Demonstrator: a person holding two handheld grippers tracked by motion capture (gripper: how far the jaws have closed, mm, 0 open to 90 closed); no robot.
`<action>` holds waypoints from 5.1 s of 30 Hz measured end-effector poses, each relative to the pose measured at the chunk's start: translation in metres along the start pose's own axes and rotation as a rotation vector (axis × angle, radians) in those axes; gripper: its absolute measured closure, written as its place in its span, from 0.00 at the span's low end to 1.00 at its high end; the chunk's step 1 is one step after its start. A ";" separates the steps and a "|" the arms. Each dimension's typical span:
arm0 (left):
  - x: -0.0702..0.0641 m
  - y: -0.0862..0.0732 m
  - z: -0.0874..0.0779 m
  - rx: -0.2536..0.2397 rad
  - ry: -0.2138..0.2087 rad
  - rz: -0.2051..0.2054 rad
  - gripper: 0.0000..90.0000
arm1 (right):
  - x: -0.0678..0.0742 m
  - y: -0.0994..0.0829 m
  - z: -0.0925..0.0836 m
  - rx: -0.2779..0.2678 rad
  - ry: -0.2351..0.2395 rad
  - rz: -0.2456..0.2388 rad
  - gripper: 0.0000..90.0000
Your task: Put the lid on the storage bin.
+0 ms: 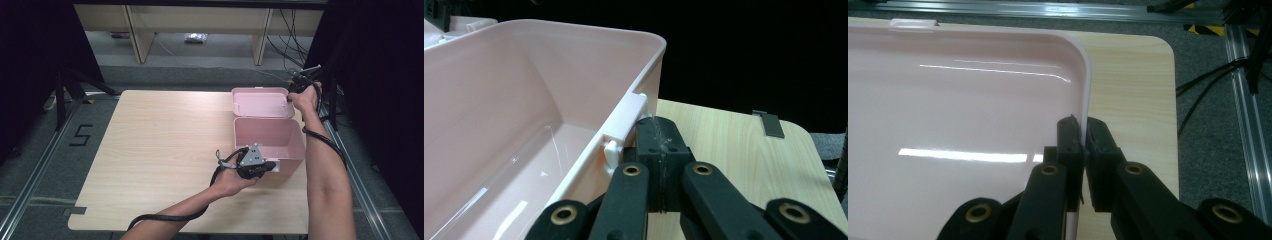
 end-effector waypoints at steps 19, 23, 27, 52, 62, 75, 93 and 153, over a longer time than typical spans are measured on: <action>0.000 0.000 -0.001 0.006 0.002 -0.017 1.00 | -0.001 0.003 -0.026 -0.073 0.000 -0.015 0.98; 0.000 0.000 -0.001 0.007 0.003 -0.019 1.00 | -0.003 0.004 -0.032 -0.105 -0.006 -0.041 0.98; 0.000 0.000 -0.001 0.007 0.003 -0.021 1.00 | -0.003 0.004 -0.039 -0.117 -0.006 -0.041 0.99; 0.000 0.001 -0.001 0.001 0.000 -0.019 1.00 | -0.001 -0.013 -0.073 -0.241 -0.001 -0.081 0.99; 0.001 0.000 -0.001 0.009 0.006 -0.024 1.00 | 0.005 -0.019 -0.084 -0.277 0.036 -0.042 1.00; 0.001 0.000 -0.001 0.007 0.007 -0.024 1.00 | 0.003 -0.026 -0.091 -0.358 0.005 -0.101 1.00; 0.001 0.000 -0.001 0.006 0.009 -0.027 1.00 | 0.008 -0.043 -0.101 -0.391 0.008 -0.068 1.00; 0.002 0.001 -0.001 0.007 0.006 -0.028 1.00 | 0.011 -0.082 -0.114 -0.565 -0.027 -0.132 1.00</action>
Point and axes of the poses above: each handheld gripper's, and its own axes: z roughly forward along the jaws, y roughly out of its top, x roughly to its left, the point moved 6 cm from there along z, roughly forward along the jaws, and after that the axes turned 12 degrees about x, right-handed, at the moved point
